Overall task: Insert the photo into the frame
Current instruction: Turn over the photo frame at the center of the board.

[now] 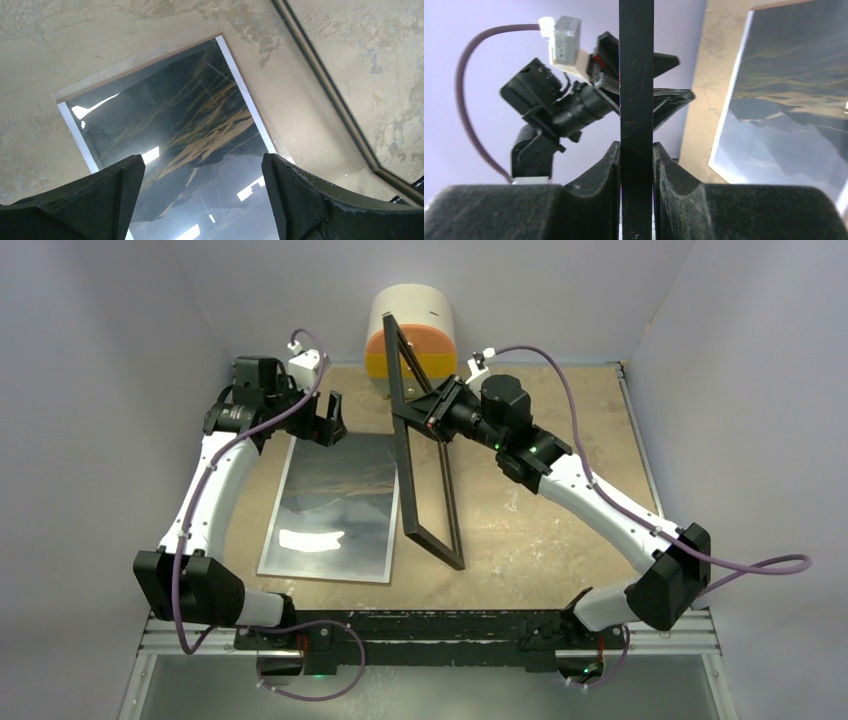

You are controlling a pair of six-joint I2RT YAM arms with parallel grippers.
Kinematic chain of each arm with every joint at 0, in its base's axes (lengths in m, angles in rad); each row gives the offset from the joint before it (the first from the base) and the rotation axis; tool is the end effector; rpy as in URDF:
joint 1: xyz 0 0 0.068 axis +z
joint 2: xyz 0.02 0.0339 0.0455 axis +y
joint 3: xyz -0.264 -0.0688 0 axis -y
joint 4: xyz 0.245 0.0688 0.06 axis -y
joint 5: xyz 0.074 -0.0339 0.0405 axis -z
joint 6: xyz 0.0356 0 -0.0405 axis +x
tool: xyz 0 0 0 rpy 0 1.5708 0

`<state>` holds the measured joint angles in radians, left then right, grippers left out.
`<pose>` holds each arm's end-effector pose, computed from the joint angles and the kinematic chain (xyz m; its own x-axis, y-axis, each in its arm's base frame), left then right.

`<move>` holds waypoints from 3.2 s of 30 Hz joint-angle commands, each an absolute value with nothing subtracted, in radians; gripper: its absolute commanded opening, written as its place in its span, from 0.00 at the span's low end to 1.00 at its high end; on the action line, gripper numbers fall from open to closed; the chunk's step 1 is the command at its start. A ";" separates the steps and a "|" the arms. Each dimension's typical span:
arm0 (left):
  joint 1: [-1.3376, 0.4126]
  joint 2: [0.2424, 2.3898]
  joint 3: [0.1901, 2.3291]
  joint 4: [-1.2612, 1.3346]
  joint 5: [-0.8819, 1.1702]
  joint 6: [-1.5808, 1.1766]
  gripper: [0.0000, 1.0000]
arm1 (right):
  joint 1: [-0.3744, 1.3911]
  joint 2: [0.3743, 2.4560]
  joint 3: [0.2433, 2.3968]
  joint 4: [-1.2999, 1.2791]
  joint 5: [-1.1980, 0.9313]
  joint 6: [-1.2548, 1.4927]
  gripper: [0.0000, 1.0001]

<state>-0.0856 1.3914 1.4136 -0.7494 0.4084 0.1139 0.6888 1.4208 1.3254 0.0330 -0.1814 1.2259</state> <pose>0.2939 -0.0394 0.3678 -0.6155 0.1575 -0.7722 0.4469 0.8768 -0.1774 0.2576 0.2204 0.4041 -0.7355 0.5935 -0.3269 -0.2131 0.2553 0.9431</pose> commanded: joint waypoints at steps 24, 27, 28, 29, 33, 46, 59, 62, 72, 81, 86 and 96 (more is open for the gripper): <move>-0.297 1.478 1.586 -0.535 0.295 -0.046 0.99 | 0.658 1.428 1.046 0.541 -0.413 1.582 0.22; -0.343 1.509 1.622 -0.525 0.266 -0.048 0.99 | 0.611 1.385 1.027 0.453 -0.424 1.524 0.54; -0.359 1.516 1.630 -0.521 0.255 -0.048 0.99 | 0.596 1.371 1.035 0.391 -0.425 1.490 0.60; -0.372 1.523 1.637 -0.519 0.245 -0.046 0.99 | 0.579 1.361 1.046 0.332 -0.431 1.455 0.65; -0.414 1.550 1.660 -0.517 0.220 -0.040 1.00 | 0.517 1.344 1.096 0.160 -0.488 1.333 0.76; -0.463 1.588 1.661 -0.533 0.160 -0.005 1.00 | 0.429 1.351 1.380 -0.286 -0.524 1.008 0.79; -0.462 1.513 1.392 -0.474 0.046 0.118 1.00 | 0.418 1.386 1.529 -0.683 -0.262 0.716 0.63; -0.463 1.496 1.324 -0.441 0.037 0.141 1.00 | 0.416 1.372 1.490 -0.723 -0.177 0.667 0.50; -0.468 1.459 1.169 -0.355 0.002 0.190 1.00 | 0.416 1.322 1.391 -0.829 0.078 0.519 0.33; -0.469 1.460 1.088 -0.323 -0.038 0.258 1.00 | 0.416 1.326 1.257 -0.827 0.238 0.488 0.29; -0.471 1.474 1.032 -0.284 -0.069 0.301 1.00 | 0.416 1.350 1.228 -0.801 0.277 0.461 0.31; -0.472 1.498 0.960 -0.211 -0.154 0.356 1.00 | 0.416 1.466 1.175 -0.747 0.308 0.444 0.35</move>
